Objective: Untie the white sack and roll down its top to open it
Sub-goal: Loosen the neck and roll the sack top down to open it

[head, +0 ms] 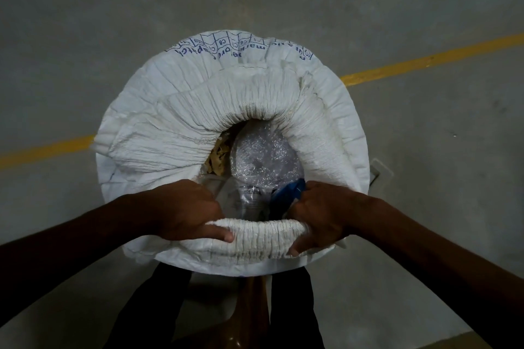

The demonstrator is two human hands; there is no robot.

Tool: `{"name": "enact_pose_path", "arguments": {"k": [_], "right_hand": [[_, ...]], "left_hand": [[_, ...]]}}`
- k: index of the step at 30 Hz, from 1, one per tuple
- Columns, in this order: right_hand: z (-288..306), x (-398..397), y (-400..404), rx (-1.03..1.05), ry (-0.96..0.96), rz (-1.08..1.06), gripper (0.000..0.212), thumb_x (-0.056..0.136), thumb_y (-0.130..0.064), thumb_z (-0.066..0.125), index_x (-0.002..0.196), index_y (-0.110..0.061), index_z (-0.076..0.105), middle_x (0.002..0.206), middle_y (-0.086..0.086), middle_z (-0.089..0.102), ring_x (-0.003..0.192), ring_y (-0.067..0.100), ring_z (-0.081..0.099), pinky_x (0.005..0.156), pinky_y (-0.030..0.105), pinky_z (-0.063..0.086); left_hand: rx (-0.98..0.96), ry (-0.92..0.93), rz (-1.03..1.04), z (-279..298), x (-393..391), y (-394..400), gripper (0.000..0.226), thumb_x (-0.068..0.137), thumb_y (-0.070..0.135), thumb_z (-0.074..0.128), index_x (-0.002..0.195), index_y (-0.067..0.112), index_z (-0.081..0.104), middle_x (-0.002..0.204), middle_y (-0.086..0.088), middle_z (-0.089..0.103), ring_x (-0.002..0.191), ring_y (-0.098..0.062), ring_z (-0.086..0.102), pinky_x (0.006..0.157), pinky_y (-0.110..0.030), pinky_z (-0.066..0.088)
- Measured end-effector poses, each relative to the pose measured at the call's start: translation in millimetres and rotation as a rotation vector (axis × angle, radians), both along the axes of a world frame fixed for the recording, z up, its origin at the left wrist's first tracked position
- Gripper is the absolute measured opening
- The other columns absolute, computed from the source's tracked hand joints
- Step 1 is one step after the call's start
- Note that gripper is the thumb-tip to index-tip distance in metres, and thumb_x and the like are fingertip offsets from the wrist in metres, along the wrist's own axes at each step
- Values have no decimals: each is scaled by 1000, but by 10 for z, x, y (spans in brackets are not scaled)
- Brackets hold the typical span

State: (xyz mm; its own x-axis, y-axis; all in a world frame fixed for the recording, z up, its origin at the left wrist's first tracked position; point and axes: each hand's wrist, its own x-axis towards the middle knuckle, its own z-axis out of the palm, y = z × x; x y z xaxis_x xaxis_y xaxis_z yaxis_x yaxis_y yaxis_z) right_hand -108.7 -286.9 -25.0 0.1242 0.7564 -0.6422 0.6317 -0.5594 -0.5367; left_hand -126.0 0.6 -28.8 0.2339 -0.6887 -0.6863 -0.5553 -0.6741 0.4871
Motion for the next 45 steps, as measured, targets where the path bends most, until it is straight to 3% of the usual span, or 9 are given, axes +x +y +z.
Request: {"name": "enact_pose_path", "arguments": {"k": [5,10,15,19,22,30,35,40,45], "right_hand": [[70,32,6,17,-43,-15,62,90,-69,64,130,-23,68,131,-2,71,123,20,62,103,30,40],[-8,94,-24,55,-99,-208,86,81,-96,29,124,-31,65,122,-4,74,110,21,70,91,38,55],[-85,224,59,256,-338,-567,49,100,-60,40,108,-20,66,94,4,69,82,27,67,64,37,52],[-194,360,177,241,-714,-610,25,94,-28,67,111,-10,66,101,12,65,91,32,58,71,43,50],[-233,495,253,55,-858,-531,47,85,-31,76,126,-13,62,118,14,62,101,37,56,81,47,40],[-277,655,108,-60,-975,-541,56,88,-15,51,142,-32,53,148,15,49,135,43,45,98,56,34],[-295,785,-107,-56,-914,-602,78,78,-5,62,147,-39,52,156,15,42,146,45,36,105,60,32],[-326,909,-298,-82,-853,-582,73,90,-31,68,157,-40,40,166,18,32,153,48,25,113,69,28],[-358,910,-258,36,-797,-691,70,96,-75,38,156,-40,42,172,13,23,158,46,14,118,75,18]], "left_hand": [[-62,-88,47,-38,-14,1,67,95,86,26,80,28,56,84,4,68,78,-11,60,75,-30,40],[-223,-222,349,-48,110,36,81,90,91,14,123,41,69,115,14,73,105,-9,69,84,-28,52],[-349,-619,621,-152,246,3,51,100,62,49,126,24,72,111,2,71,98,-23,66,76,-39,53],[-128,-803,693,-214,374,-70,70,88,65,62,146,26,57,131,-5,62,113,-32,58,84,-47,43],[-7,-836,689,-270,437,-119,91,80,70,70,156,28,45,149,-7,53,125,-34,53,91,-49,39],[55,-884,683,-307,714,3,92,83,57,77,162,42,32,164,-15,33,144,-40,35,105,-60,34],[-109,-801,628,-341,894,202,83,88,42,80,160,44,39,153,-17,45,126,-41,50,91,-56,47],[-146,-827,565,-334,1030,358,70,92,43,74,156,39,47,147,-19,51,118,-42,55,85,-54,47],[-146,-828,573,-370,1008,309,74,89,72,62,154,40,51,154,-14,48,127,-40,52,90,-53,46]]}}
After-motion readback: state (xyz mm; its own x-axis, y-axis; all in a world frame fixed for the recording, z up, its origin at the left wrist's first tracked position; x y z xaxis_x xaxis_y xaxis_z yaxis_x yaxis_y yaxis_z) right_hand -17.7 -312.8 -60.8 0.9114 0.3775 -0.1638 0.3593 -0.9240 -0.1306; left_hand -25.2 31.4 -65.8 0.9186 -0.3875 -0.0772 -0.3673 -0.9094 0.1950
